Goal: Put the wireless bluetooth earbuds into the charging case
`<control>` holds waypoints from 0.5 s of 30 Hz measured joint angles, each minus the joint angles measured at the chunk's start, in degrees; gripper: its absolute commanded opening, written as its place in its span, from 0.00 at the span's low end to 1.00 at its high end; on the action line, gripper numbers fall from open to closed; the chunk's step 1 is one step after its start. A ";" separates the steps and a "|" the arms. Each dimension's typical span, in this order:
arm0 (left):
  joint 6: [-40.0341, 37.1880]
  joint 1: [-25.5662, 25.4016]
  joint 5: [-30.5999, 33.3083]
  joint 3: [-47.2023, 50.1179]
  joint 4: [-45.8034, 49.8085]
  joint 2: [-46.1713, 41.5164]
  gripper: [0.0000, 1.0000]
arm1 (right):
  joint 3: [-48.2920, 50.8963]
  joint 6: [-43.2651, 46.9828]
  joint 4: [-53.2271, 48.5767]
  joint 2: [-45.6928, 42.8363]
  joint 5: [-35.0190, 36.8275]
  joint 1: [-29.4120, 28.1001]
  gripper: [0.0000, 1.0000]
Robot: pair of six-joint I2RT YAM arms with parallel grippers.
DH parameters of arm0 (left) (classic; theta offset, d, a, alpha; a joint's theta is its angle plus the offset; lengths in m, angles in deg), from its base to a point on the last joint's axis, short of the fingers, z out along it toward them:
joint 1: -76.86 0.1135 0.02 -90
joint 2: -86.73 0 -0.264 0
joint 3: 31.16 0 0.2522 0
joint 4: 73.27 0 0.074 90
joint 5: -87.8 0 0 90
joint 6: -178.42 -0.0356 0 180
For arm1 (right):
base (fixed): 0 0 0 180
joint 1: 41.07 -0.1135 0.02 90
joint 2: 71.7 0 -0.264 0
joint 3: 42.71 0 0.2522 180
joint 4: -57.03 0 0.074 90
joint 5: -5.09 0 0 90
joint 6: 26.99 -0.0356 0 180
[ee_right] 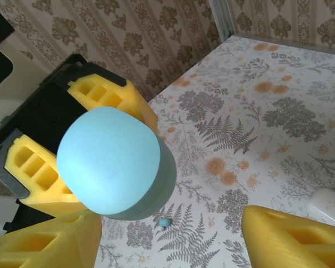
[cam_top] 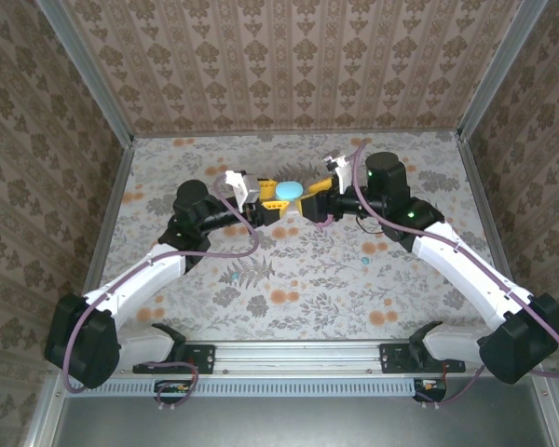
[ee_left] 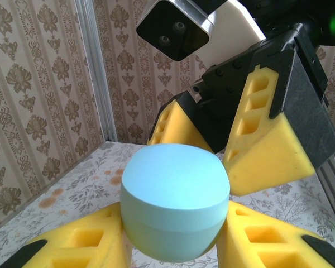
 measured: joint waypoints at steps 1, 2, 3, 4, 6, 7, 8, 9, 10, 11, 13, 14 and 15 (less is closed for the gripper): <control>-0.02 0.00 0.00 0.00 0.44 0.00 0.39 | -0.07 -0.07 0.39 0.00 -0.11 0.11 0.69; -0.07 0.00 -0.04 0.00 1.03 0.00 0.39 | -0.24 -0.24 0.92 0.00 -0.13 0.26 0.69; -0.13 -0.07 -0.55 0.02 1.31 0.00 0.39 | -0.37 -0.31 1.62 0.00 -0.07 0.42 0.70; -0.24 -0.13 -0.87 0.02 1.42 0.00 0.39 | -0.44 -0.46 1.92 0.00 -0.04 0.52 0.69; -0.31 -0.42 -1.53 0.02 1.49 0.00 0.39 | -0.55 -0.90 2.49 0.00 0.28 0.76 0.69; -0.31 -0.44 -1.62 0.02 1.55 0.00 0.39 | -0.57 -0.98 2.54 0.00 0.42 0.76 0.70; -0.35 -0.44 -1.77 0.02 1.57 0.00 0.39 | -0.59 -1.09 2.54 0.00 0.57 0.76 0.70; -0.42 -0.44 -1.86 0.02 1.57 0.00 0.39 | -0.61 -1.09 2.54 0.00 0.72 0.76 0.70; -0.44 -0.44 -1.99 0.02 1.60 0.00 0.39 | -0.61 -1.11 2.54 0.00 0.94 0.76 0.70; -0.44 -0.44 -1.99 0.02 1.64 0.00 0.39 | -0.66 -1.14 2.49 0.00 1.53 0.76 0.70; -0.44 -0.44 -2.05 0.02 1.68 -0.02 0.39 | -1.07 -1.33 2.32 0.00 2.69 0.79 0.72; -0.46 -0.44 -2.10 0.02 1.70 -0.04 0.39 | -1.38 -1.46 2.32 0.00 3.21 0.87 0.72; -0.44 -0.44 -2.14 0.02 1.70 -0.04 0.39 | -1.70 -1.66 2.38 0.00 3.63 0.87 0.72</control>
